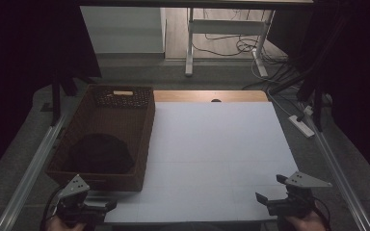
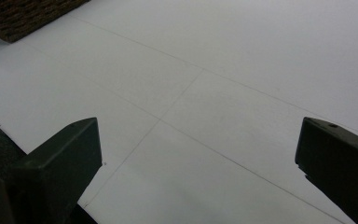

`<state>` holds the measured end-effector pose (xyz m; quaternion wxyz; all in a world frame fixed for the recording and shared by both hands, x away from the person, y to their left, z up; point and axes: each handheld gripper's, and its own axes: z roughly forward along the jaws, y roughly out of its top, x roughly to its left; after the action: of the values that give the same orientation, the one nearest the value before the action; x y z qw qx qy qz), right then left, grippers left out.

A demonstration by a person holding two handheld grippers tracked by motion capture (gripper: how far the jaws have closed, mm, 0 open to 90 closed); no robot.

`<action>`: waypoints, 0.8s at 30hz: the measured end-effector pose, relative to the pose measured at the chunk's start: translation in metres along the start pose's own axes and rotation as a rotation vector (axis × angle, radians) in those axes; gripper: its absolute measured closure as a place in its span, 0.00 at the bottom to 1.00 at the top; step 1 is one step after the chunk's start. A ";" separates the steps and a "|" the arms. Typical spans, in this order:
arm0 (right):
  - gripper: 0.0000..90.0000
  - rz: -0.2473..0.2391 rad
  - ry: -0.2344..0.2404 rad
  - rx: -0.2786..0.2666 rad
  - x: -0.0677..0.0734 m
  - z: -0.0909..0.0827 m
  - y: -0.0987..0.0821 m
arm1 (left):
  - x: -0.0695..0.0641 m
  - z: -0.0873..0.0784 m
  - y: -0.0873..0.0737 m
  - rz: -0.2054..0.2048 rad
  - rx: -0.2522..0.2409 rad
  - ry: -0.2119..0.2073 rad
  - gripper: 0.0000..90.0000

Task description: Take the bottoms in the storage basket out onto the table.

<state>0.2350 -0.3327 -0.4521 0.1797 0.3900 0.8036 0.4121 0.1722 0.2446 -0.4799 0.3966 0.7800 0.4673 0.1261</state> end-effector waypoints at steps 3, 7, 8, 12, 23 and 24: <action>0.01 -0.001 0.001 0.002 0.000 0.000 0.000 | 0.000 0.000 0.000 0.005 -0.004 -0.006 0.01; 0.01 -0.003 0.002 0.004 0.000 0.000 0.000 | -0.001 -0.001 0.000 0.016 -0.011 -0.015 0.01; 0.01 -0.006 0.002 0.008 0.000 0.001 0.000 | -0.002 -0.001 0.000 0.021 -0.014 -0.027 0.00; 0.01 -0.012 0.004 0.011 0.001 0.001 0.000 | -0.004 -0.002 0.002 0.030 -0.014 -0.030 0.00; 0.01 -0.018 0.008 0.019 0.001 0.002 0.000 | -0.002 -0.008 0.008 0.044 -0.039 -0.049 0.00; 0.01 -0.021 0.009 0.022 0.001 0.002 0.001 | -0.001 -0.009 0.009 0.047 -0.041 -0.052 0.00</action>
<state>0.2356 -0.3304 -0.4529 0.1761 0.3817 0.8129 0.4030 0.1720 0.2458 -0.4676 0.4216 0.7855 0.4355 0.1246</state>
